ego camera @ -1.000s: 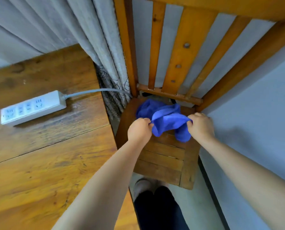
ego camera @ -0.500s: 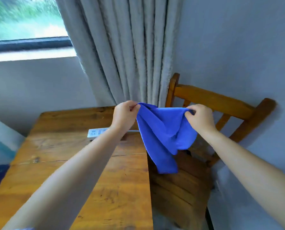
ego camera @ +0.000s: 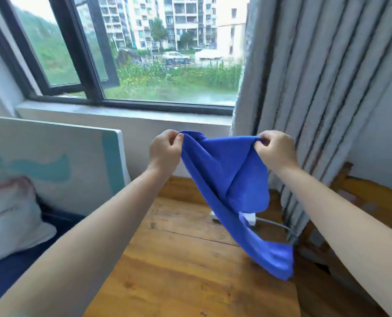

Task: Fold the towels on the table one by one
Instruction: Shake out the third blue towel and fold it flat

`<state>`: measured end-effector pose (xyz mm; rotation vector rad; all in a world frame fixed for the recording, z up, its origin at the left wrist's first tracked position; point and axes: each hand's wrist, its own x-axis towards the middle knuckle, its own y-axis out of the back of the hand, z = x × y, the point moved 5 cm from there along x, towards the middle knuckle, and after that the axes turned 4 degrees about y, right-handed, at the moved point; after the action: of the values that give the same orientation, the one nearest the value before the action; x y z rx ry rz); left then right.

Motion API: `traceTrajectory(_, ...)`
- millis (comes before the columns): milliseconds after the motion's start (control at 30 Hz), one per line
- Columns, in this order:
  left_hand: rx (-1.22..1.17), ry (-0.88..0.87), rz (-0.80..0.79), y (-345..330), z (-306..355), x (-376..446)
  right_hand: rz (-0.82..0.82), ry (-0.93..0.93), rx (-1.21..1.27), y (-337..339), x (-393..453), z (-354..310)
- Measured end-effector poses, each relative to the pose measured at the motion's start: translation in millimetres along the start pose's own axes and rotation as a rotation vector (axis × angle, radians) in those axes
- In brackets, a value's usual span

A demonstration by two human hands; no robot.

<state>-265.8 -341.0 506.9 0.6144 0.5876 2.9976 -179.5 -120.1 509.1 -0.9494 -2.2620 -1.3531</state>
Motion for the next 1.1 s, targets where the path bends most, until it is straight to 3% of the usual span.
traceTrajectory(300, 0.330, 0.290, -0.271, 74.5, -154.5, -26.7, -0.530, -0.013, -0.117, -136.8, -55.1, -64.3)
traceTrajectory(500, 0.388, 0.469, -0.297, 88.1, -222.4, -40.6, -0.696, -0.074, -0.137, -206.8, -71.2, -74.1)
traceTrajectory(633, 0.331, 0.568, -0.242, 100.8, -263.2, -39.6, -0.728, -0.030, -0.155, -252.7, -59.1, -82.7)
traceTrajectory(767, 0.211, 0.630, -0.080, 111.8, -292.1, -14.8, -0.544, 0.104, -0.122, -293.0, -39.5, -86.6)
traceTrajectory(833, 0.257, 0.671, -0.041, 107.3, -311.9, -8.2, -0.535, 0.025, -0.060, -316.9, -40.9, -71.8)
traceTrajectory(933, 0.402, 0.807, -0.132, 90.9, -349.7, -28.0, -0.744, -0.067, -0.092, -350.8, -77.0, -32.0)
traceTrajectory(1100, 0.619, 0.999, -0.416, 62.1, -414.4, -86.5, -1.041, -0.185, -0.174, -381.5, -165.1, 29.4)
